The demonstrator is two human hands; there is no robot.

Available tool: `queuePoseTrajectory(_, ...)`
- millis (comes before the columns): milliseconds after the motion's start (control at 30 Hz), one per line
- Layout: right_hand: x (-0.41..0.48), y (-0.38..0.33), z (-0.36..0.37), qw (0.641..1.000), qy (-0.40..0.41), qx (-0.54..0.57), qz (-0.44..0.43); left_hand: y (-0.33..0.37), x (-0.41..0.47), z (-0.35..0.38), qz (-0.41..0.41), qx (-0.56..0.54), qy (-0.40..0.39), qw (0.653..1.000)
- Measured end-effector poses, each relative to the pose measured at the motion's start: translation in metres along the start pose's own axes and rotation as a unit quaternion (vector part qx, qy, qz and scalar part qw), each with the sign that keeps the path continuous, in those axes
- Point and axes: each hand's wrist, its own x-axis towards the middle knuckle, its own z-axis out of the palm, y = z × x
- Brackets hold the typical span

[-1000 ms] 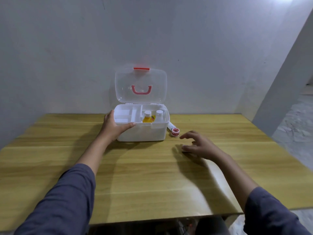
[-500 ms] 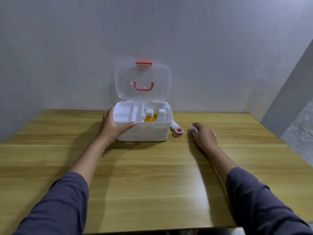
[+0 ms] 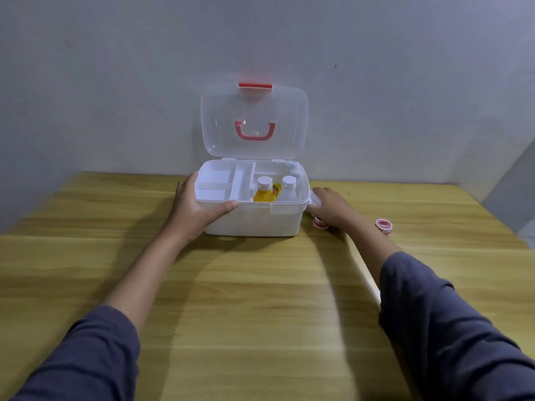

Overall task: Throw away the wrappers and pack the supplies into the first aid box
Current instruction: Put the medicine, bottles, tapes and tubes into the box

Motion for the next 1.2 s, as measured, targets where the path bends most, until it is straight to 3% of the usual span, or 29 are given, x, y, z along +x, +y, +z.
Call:
queuePoseTrajectory(133,0.001,0.004,-0.005,0.998,0.007,-0.063,0.013,-0.002,0.001,-0.001,-0.002,-0.005,-0.002,1.000)
queuePoseTrajectory(267,-0.006,0.009,-0.007,0.997,0.026,-0.058,0.032,-0.003,0.002,-0.001,0.003,-0.009,-0.005,1.000)
queuePoseTrajectory(467,-0.020,0.000,-0.026,0.988,0.132,0.070,0.033,-0.004,0.004,-0.003,-0.013,-0.019,-0.015,1.000)
queuePoseTrajectory(633,-0.031,-0.056,-0.063,0.969,0.197,0.133,-0.065,-0.001,0.001,-0.002,-0.008,-0.039,-0.008,0.999)
queuePoseTrajectory(767,-0.039,-0.126,-0.068,0.965,0.136,0.130,-0.184,0.001,0.005,-0.002,-0.025,-0.036,-0.001,0.999)
queuePoseTrajectory(900,-0.032,-0.174,-0.041,0.965,0.023,0.000,-0.262,-0.001,0.010,-0.001,-0.031,0.006,0.009,0.999)
queuePoseTrajectory(1033,-0.019,-0.194,-0.014,0.955,-0.065,-0.105,-0.269,0.000,0.013,0.001,-0.010,0.017,0.005,1.000)
queuePoseTrajectory(1200,-0.011,-0.196,-0.004,0.960,-0.079,-0.094,-0.250,-0.004,0.010,0.001,-0.035,-0.032,0.003,0.999)
